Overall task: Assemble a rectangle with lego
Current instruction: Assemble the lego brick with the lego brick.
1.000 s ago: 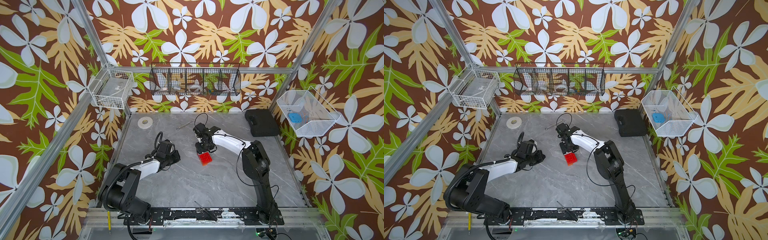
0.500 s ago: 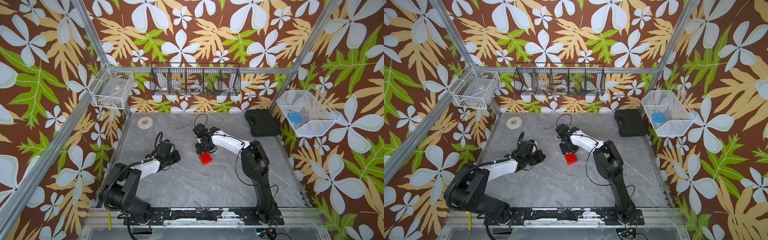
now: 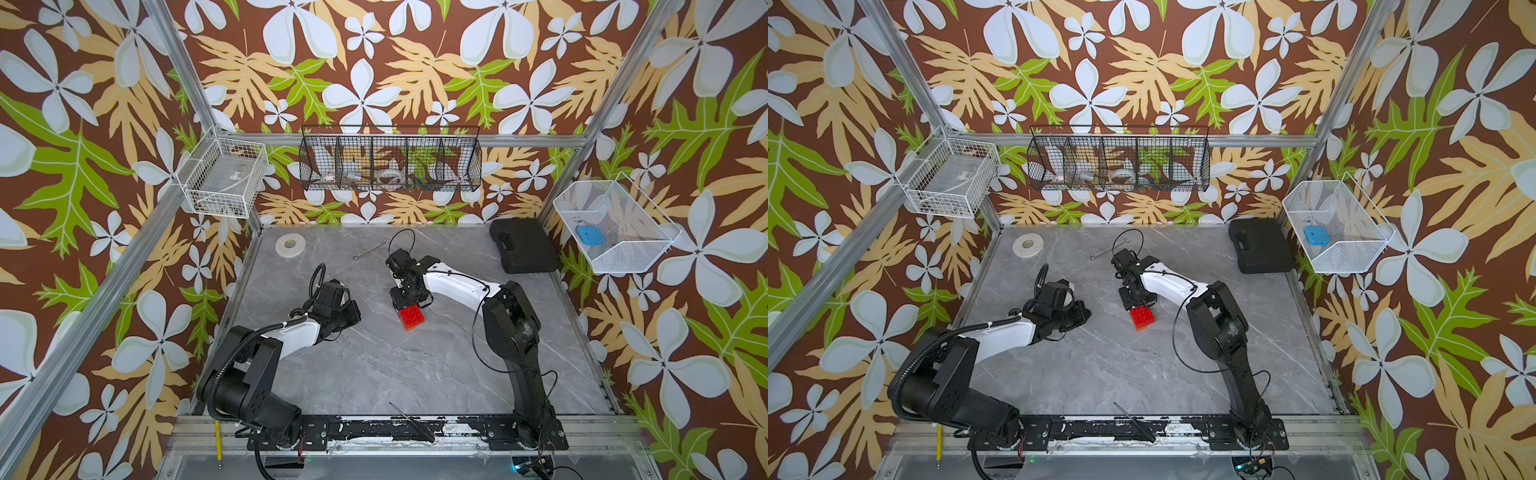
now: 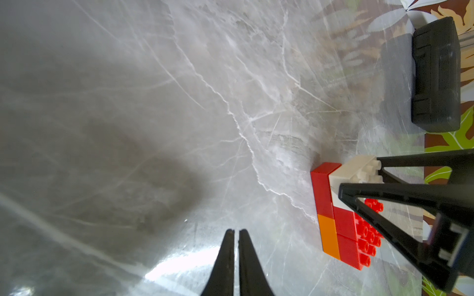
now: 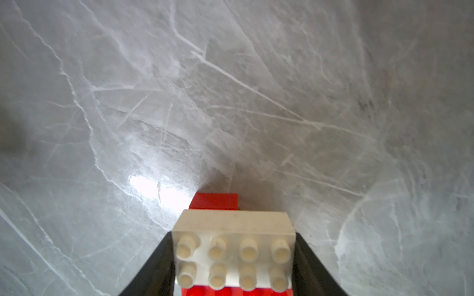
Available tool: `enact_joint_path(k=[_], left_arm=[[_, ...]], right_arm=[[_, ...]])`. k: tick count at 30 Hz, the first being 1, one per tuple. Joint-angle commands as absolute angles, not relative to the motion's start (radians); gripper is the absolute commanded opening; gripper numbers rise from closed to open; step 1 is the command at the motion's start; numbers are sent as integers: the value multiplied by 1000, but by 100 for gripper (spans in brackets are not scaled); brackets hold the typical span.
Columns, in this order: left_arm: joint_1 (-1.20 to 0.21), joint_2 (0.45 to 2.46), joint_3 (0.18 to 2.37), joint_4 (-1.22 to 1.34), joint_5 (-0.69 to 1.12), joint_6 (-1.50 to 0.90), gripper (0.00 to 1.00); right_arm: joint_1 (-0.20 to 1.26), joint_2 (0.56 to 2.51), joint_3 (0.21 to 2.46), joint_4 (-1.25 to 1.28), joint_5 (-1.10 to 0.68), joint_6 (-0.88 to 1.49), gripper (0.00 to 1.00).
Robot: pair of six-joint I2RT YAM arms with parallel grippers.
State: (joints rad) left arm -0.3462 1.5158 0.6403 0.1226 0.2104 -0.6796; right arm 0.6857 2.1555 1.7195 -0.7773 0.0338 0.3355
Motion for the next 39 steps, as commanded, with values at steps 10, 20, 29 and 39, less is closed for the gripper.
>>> enact_joint_path(k=[10, 20, 29, 39], left_arm=[[-346, 1516, 636, 146, 207, -689, 10], [-346, 1514, 627, 149, 204, -692, 10], [-345, 1514, 645, 133, 205, -693, 10], [-346, 1505, 695, 57, 209, -684, 15]], right_arm=[[692, 2166, 1697, -856, 130, 279, 50], [713, 2164, 1620, -808, 132, 287, 50], [713, 2151, 1682, -832, 130, 267, 63], [712, 2087, 1767, -840, 119, 240, 84]])
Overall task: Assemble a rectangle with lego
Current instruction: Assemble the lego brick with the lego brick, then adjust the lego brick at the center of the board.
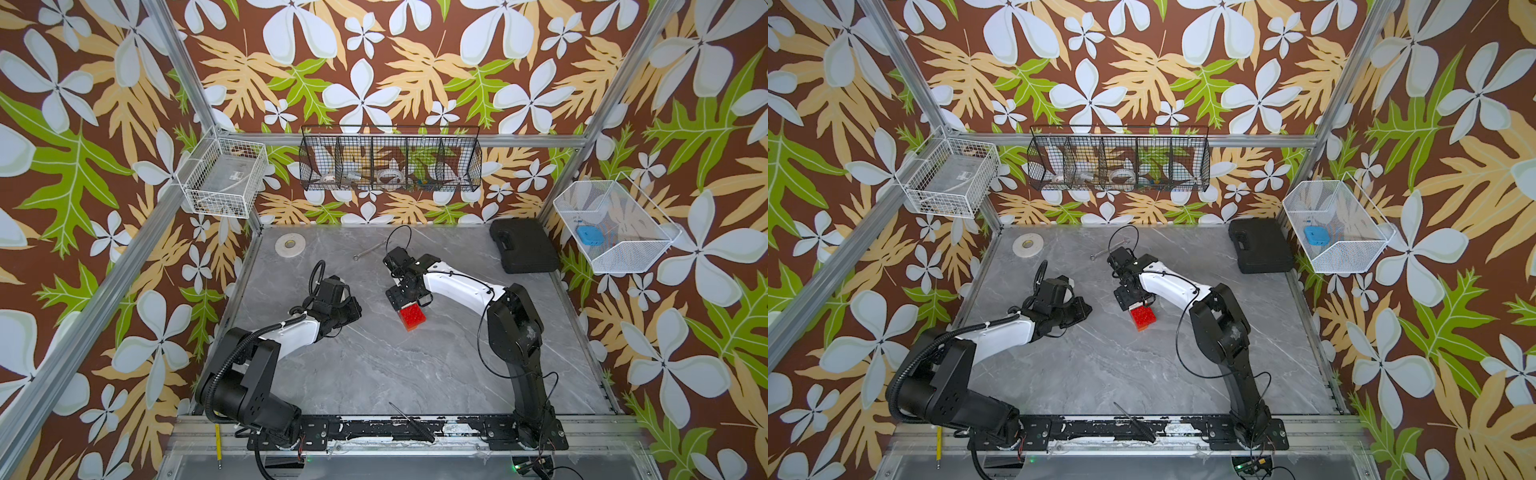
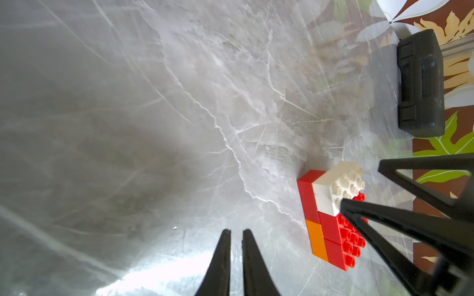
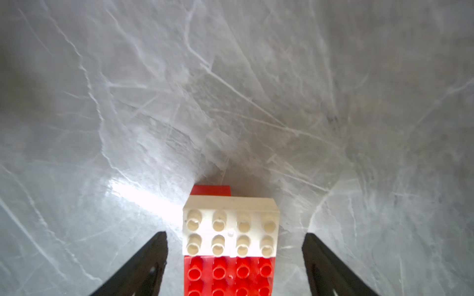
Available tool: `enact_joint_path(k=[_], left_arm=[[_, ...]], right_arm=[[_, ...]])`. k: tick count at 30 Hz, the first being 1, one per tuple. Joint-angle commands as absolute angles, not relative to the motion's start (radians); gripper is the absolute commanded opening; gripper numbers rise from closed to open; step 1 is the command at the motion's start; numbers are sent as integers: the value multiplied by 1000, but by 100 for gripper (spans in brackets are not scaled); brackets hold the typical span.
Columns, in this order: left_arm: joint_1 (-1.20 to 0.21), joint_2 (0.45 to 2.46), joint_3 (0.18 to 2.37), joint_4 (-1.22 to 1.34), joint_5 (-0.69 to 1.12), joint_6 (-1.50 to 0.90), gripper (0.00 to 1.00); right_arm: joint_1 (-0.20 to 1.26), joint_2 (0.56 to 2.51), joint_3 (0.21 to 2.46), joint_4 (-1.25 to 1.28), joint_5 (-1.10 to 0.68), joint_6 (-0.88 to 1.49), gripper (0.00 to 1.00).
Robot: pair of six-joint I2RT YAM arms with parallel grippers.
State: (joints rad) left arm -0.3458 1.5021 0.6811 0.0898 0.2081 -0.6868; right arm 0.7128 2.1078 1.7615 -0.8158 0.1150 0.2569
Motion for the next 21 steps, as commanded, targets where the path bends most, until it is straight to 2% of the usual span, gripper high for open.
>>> enact_joint_path(k=[1, 5, 9, 14, 21], left_arm=[[-347, 1511, 702, 48, 216, -680, 15], [-390, 1571, 781, -19, 236, -648, 13], [-466, 1665, 879, -58, 242, -644, 9], [-508, 1781, 980, -74, 219, -670, 8], [-538, 1901, 1117, -138, 230, -667, 8]], right_arm=[[708, 2069, 1760, -832, 118, 232, 84], [636, 1968, 1681, -805, 109, 183, 80], [536, 1885, 1523, -737, 77, 135, 69], [505, 1838, 1342, -612, 48, 125, 67], [507, 1854, 1252, -530, -11, 103, 65]])
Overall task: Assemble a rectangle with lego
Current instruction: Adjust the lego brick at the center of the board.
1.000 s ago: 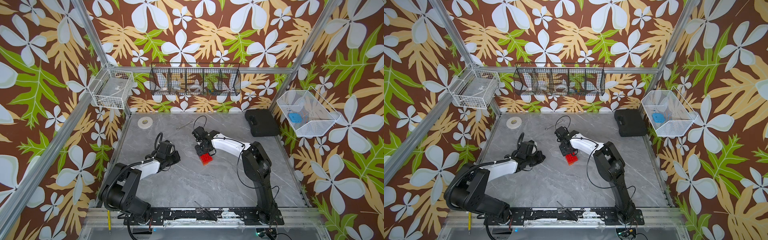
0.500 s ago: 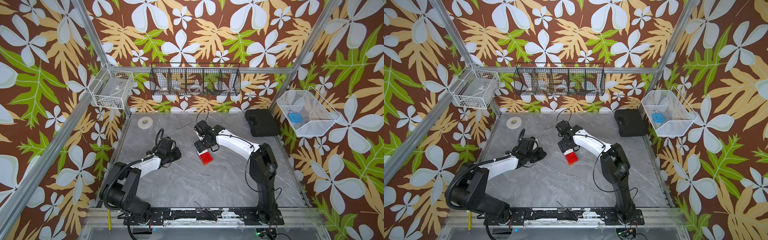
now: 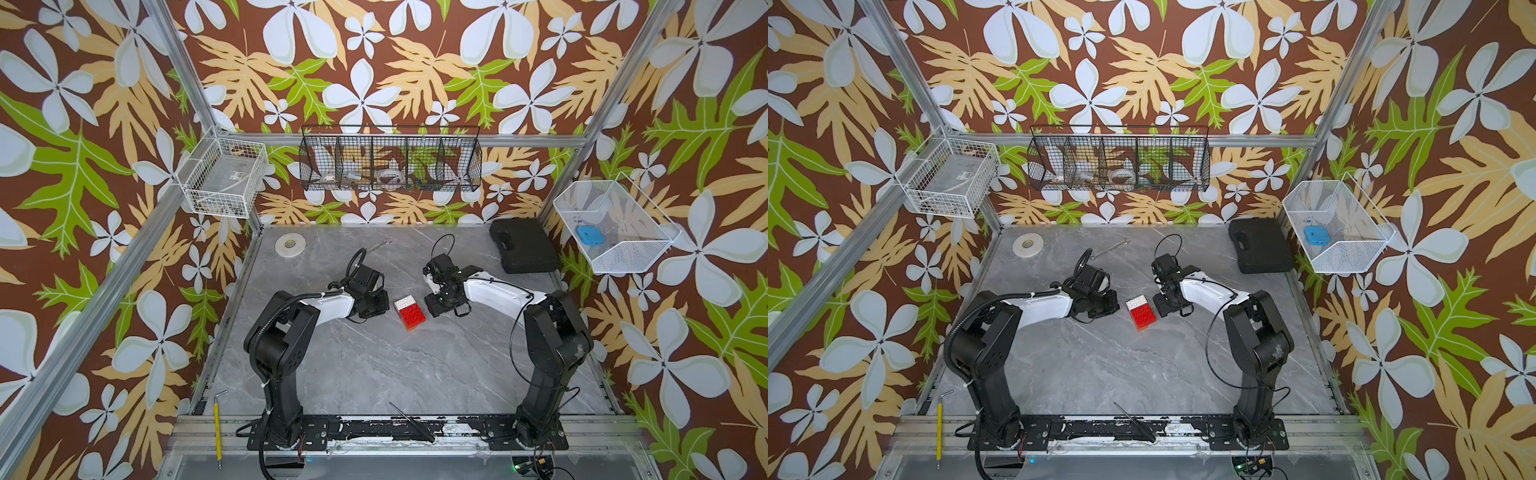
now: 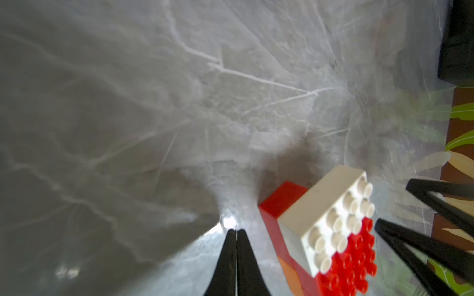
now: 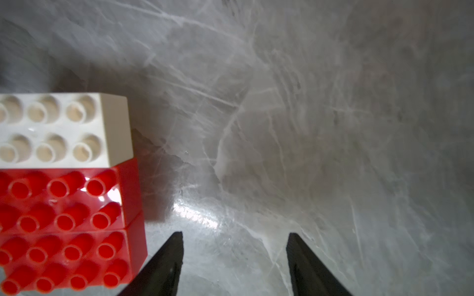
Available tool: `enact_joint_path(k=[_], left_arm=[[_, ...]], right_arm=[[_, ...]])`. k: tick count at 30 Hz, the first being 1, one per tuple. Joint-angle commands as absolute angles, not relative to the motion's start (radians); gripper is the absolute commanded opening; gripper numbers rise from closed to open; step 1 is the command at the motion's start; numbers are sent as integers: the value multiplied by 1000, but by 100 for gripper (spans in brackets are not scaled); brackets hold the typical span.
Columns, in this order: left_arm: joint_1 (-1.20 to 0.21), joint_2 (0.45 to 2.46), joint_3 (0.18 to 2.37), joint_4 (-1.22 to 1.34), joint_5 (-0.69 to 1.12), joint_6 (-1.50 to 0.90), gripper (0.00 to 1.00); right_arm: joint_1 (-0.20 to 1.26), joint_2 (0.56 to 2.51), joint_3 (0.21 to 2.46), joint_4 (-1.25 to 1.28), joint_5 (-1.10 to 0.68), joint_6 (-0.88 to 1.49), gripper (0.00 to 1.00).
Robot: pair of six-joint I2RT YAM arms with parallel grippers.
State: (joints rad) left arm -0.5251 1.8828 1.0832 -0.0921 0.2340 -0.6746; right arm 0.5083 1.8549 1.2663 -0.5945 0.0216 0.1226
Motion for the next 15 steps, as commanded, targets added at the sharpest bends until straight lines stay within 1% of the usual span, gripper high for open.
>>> enact_joint_path(k=[1, 3, 6, 15], left_arm=[[-542, 1911, 1128, -143, 227, -669, 8], [-545, 1929, 1148, -148, 227, -673, 8], [-546, 1949, 1173, -154, 232, -675, 8], [-548, 1997, 1238, -171, 256, -659, 8]], right_arm=[[506, 1853, 1243, -521, -15, 102, 64], [507, 1858, 1232, -511, -31, 97, 64], [507, 1854, 1217, -500, -71, 98, 61], [528, 1797, 1141, -444, -152, 132, 59]])
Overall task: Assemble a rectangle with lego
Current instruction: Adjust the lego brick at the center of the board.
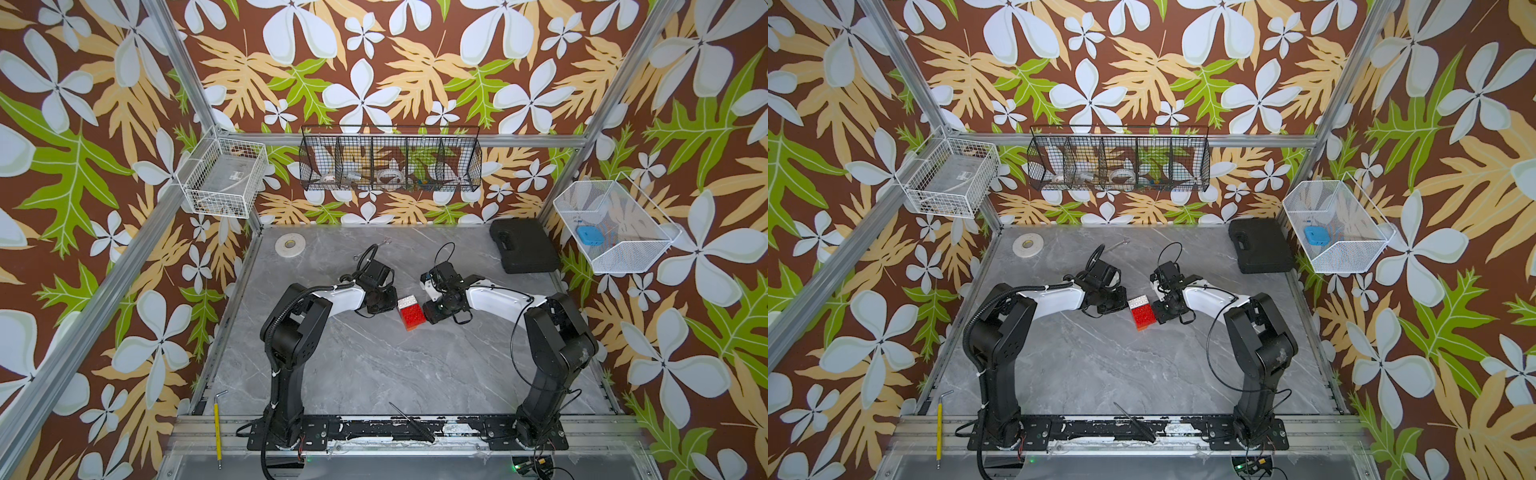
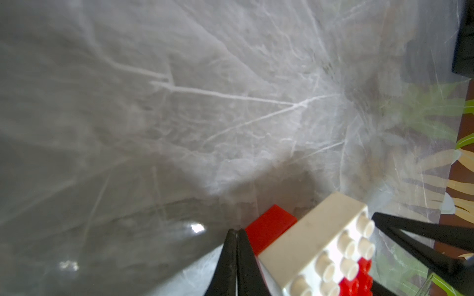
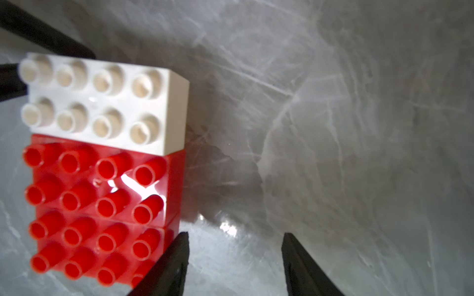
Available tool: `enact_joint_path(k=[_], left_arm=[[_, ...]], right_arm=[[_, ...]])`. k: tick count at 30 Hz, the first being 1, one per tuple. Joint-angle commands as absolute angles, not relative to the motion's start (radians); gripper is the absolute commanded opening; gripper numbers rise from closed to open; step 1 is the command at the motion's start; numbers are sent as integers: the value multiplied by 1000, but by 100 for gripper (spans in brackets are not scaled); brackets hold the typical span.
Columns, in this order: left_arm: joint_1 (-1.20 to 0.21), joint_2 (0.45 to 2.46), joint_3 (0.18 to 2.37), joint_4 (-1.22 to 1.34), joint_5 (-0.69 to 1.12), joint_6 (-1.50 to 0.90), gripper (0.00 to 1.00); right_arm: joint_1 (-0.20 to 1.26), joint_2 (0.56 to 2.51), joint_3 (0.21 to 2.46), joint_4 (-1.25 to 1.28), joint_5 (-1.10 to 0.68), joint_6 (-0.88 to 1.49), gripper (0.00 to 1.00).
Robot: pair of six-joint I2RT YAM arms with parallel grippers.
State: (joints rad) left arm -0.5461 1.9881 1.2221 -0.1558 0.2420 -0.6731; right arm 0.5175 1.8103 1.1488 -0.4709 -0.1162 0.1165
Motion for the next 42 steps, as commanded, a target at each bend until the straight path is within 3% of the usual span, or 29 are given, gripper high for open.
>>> enact_joint_path(k=[1, 10, 20, 42], left_arm=[[-548, 2000, 1244, -171, 258, -657, 8], [-548, 1994, 1244, -176, 241, -659, 8], [-548, 1938, 1183, -165, 179, -687, 8], [-602, 1865, 1042, -113, 198, -747, 8]], right_arm=[[533, 1794, 1138, -441, -156, 135, 58], [564, 1792, 1128, -424, -176, 176, 56], [548, 1772, 1130, -471, -66, 123, 56], [528, 1904, 1285, -430, -60, 92, 56]])
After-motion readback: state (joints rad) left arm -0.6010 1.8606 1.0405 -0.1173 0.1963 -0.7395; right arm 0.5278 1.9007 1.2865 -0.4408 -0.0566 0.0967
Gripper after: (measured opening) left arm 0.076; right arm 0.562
